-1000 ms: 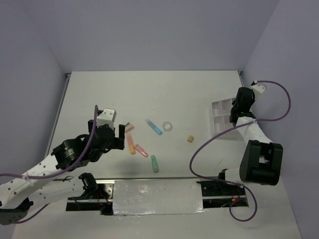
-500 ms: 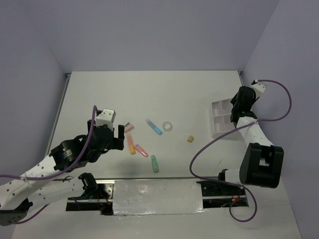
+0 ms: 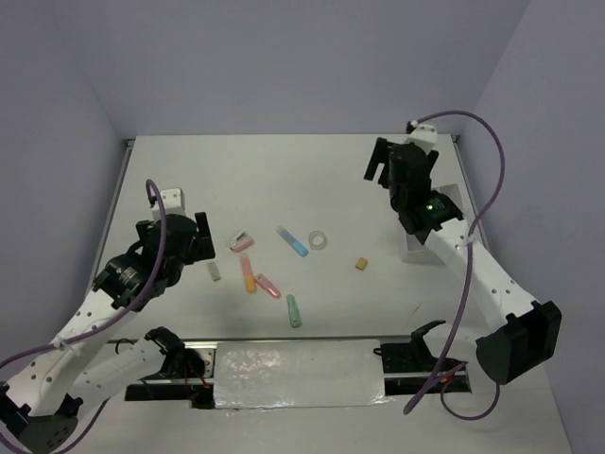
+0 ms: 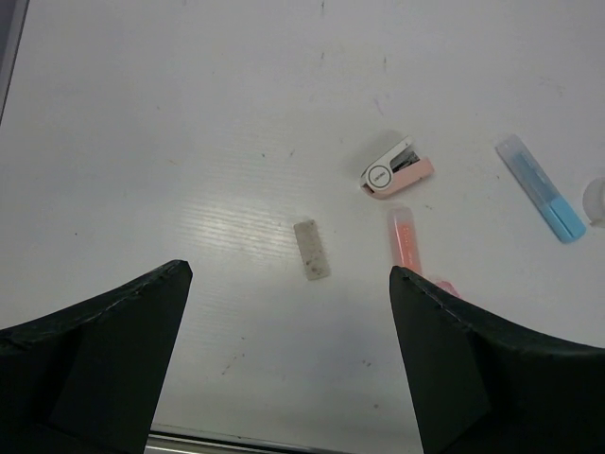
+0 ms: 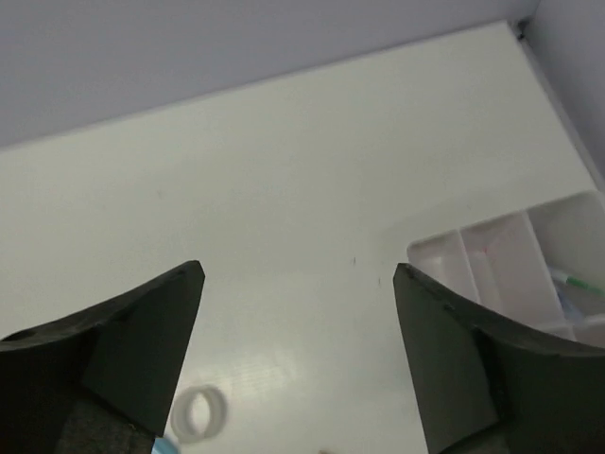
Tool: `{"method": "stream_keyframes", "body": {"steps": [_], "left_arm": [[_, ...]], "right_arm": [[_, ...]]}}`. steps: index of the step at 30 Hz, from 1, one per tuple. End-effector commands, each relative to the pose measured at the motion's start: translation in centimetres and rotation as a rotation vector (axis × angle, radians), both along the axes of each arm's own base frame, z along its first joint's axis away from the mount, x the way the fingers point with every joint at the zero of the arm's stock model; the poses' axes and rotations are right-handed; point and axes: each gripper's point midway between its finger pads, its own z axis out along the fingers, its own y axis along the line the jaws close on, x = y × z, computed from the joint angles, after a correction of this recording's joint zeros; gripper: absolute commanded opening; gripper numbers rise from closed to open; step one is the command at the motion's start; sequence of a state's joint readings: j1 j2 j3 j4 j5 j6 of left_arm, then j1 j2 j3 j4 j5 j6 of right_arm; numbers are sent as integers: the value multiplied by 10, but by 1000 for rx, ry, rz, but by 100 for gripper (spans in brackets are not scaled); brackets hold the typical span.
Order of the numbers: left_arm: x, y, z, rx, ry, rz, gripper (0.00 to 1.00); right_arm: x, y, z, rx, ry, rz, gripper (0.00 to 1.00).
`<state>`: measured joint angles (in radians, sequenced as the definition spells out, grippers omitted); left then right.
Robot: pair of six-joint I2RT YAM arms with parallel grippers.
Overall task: Sort the stationery into containers
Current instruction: Pick up the stationery from the center of the board.
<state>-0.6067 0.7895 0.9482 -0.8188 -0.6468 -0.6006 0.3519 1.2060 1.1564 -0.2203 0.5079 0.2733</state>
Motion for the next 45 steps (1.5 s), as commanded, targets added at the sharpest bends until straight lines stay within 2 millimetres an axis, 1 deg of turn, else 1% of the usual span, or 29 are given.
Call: {"method": "stream_keyframes", "body": {"steps": [1,2,3,5,6,9,10,11,12,14,15,16,18,20,21,24,26,27,29,30,31,39,41,42,43,45], "left_arm": [[8,-4,7,-43,-29,-24,99],[9,-5,7,-43,-27,-27,99],[10,-7,4,-39,-16,-33,99],[10,-7,2,-34,-6,-33,99],[11,-7,0,-29,2,-30,99],[11,-9,-2,-29,10,-37,99],[11,-9,-3,-28,11,-37,99],[11,-9,-3,-27,14,-39,99],[11,-9,-2,-29,13,-34,99],[11,-7,-3,-27,14,-23,99],[11,-7,-3,-25,15,-22,99],[11,-7,-3,-27,14,-23,99],[11,-8,-5,-27,19,-30,99],[12,-12,-6,-30,23,-46,99],[13,-13,-8,-27,34,-52,100],[14,-15,-13,-16,57,-57,99],[14,-15,-14,-14,61,-59,99],[14,-16,-13,-15,58,-64,99],[14,-16,-12,-21,51,-67,99],[13,-17,-11,-24,46,-73,99],[13,-17,-11,-25,45,-78,99],[13,-23,-11,-36,47,-113,99],[13,-24,-10,-38,45,-121,99],[13,-25,-11,-39,48,-123,99],[13,-24,-11,-39,48,-122,99],[13,-25,-11,-37,48,-125,99]], "right_arm": [[-35,17,-48,-24,187,-35,91],[-41,25,-54,-19,204,-27,99],[-52,36,-72,-28,251,-3,100],[-63,45,-90,59,291,-21,100],[-73,49,-109,53,334,-15,100],[-86,52,-138,89,396,-31,100],[-93,53,-155,93,438,-28,100],[-96,56,-165,100,462,-16,100],[-103,57,-179,103,498,-11,99],[-108,57,-194,116,527,-25,98],[-112,52,-206,109,544,-52,98],[-113,52,-212,103,554,-50,97],[-113,56,-230,96,593,-29,94],[-111,58,-241,94,628,-15,90],[-110,60,-250,87,658,-17,87],[-108,68,-260,110,679,3,78],[-110,68,-265,129,683,-6,76],[-111,67,-267,129,682,-17,72],[-114,65,-271,137,683,-25,67],[-115,67,-272,145,686,-21,62],[-118,66,-276,148,693,-18,60],[-119,64,-294,139,713,-40,53],[-118,67,-297,144,716,-30,47],[-117,68,-297,142,717,-27,31],[-116,69,-298,144,717,-24,20],[-112,71,-296,146,711,-23,19]]}}
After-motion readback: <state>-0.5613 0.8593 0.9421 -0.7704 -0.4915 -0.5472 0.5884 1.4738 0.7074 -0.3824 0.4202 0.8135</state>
